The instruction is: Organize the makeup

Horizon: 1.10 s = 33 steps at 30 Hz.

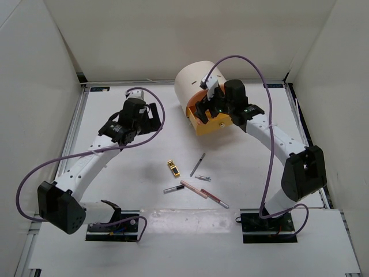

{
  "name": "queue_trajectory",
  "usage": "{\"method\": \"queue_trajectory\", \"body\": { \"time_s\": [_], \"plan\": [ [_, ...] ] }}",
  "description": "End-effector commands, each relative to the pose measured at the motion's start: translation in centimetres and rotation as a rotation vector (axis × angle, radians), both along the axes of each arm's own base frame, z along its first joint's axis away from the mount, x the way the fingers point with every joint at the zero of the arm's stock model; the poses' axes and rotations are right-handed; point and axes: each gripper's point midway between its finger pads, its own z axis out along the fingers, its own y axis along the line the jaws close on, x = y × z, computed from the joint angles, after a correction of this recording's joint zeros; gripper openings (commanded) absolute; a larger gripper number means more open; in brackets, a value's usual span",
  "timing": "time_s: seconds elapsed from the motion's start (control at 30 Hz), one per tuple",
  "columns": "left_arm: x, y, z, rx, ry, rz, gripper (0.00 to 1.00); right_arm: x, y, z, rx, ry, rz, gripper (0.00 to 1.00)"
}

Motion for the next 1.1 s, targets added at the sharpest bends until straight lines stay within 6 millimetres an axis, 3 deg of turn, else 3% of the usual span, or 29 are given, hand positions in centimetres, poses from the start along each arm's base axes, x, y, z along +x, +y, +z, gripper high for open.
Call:
{"method": "queue_trajectory", "body": {
  "time_s": [0.0,0.3,0.5,0.67,0.7,0.73,0.87,1.07],
  "plan": [
    [1.7,-1.9,4.3,-0.104,-0.115,-0.082,0.98,0.0,-0.4,2.5,0.009,-0.045,-0.019,0.99],
    [3.3,-1.8,4.5,-0.092,-0.122,-0.096,0.98,-0.4,-2.5,5.5,0.005,-0.108,-0.112,0.99],
    [4.0,-1.9,5.1,-0.089,-0.151,-0.13,0.98,-2.2,-5.0,6.5,0.027,-0.13,-0.209,0.99],
    [5.8,-3.1,7.2,-0.104,-0.221,-0.235,0.98,-4.5,-8.1,5.2,0.037,-0.084,-0.338,0.99],
    [6.7,-3.4,6.8,-0.101,-0.219,-0.246,0.98,-5.0,-8.5,4.1,0.025,-0.056,-0.346,0.99],
    [7.3,-3.9,8.0,-0.116,-0.24,-0.281,0.98,-5.5,-9.7,4.1,0.012,-0.056,-0.392,0.99],
    [9.9,-5.2,8.1,-0.104,-0.241,-0.374,0.98,-6.9,-12.3,2.0,-0.013,-0.001,-0.513,0.99],
    [14.7,-6.5,8.1,-0.109,-0.248,-0.473,0.98,-8.7,-14.1,0.1,0.0,0.051,-0.592,0.99]
  ]
}}
